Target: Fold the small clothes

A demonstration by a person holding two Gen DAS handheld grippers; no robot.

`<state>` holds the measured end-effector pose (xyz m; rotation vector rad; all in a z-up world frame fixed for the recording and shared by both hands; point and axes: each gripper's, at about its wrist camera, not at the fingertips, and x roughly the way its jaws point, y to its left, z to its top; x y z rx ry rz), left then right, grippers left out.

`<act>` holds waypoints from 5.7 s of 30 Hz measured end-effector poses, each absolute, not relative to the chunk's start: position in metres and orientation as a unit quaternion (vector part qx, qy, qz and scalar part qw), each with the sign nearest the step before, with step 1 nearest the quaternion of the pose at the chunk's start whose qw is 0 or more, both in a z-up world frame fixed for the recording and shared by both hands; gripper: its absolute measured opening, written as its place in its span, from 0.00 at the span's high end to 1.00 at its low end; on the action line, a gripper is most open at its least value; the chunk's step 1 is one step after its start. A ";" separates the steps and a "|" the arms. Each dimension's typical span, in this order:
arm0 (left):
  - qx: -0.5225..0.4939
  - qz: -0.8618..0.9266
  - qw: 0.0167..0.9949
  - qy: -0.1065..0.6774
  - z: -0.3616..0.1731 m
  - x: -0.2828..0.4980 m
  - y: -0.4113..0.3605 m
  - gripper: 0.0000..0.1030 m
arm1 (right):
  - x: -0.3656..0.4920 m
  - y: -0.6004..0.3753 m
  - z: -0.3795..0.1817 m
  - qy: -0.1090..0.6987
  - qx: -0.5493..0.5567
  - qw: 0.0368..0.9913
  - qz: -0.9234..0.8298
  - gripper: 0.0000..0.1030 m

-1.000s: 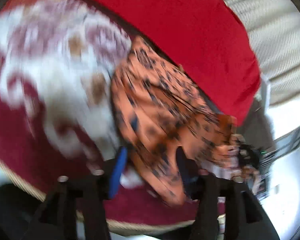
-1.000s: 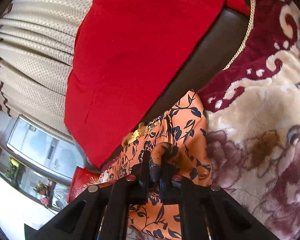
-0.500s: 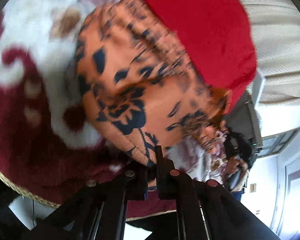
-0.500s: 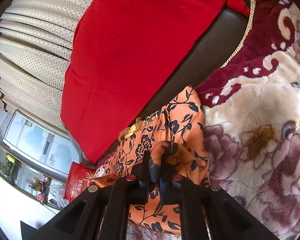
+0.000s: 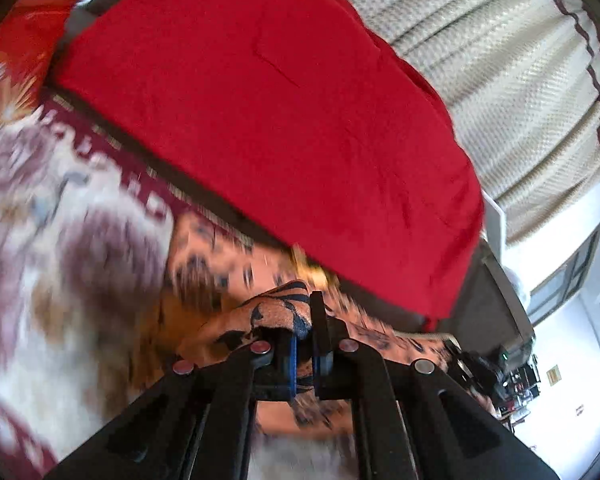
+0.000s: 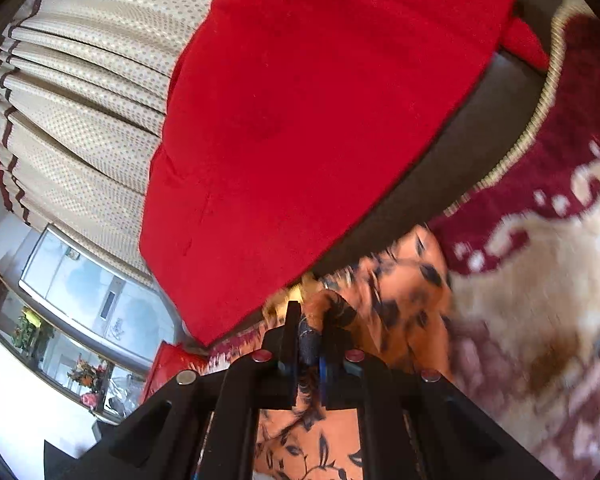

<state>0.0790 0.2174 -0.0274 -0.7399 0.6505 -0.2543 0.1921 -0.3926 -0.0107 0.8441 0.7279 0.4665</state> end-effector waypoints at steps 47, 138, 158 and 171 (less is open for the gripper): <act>-0.376 0.018 0.849 0.370 -0.079 0.056 0.204 0.90 | 0.134 -0.334 -0.048 0.397 0.433 0.802 0.111 0.92; -0.225 -0.030 0.885 0.406 -0.077 -0.018 0.208 0.33 | 0.051 -0.469 -0.027 0.394 0.344 0.847 0.101 0.26; -0.166 -0.132 0.895 0.392 -0.047 -0.040 0.018 0.26 | -0.049 -0.417 -0.098 0.361 0.507 0.770 0.144 0.65; -0.069 -0.064 0.884 0.459 -0.101 -0.013 -0.013 0.26 | -0.062 -0.431 -0.135 0.393 0.513 0.754 0.116 0.82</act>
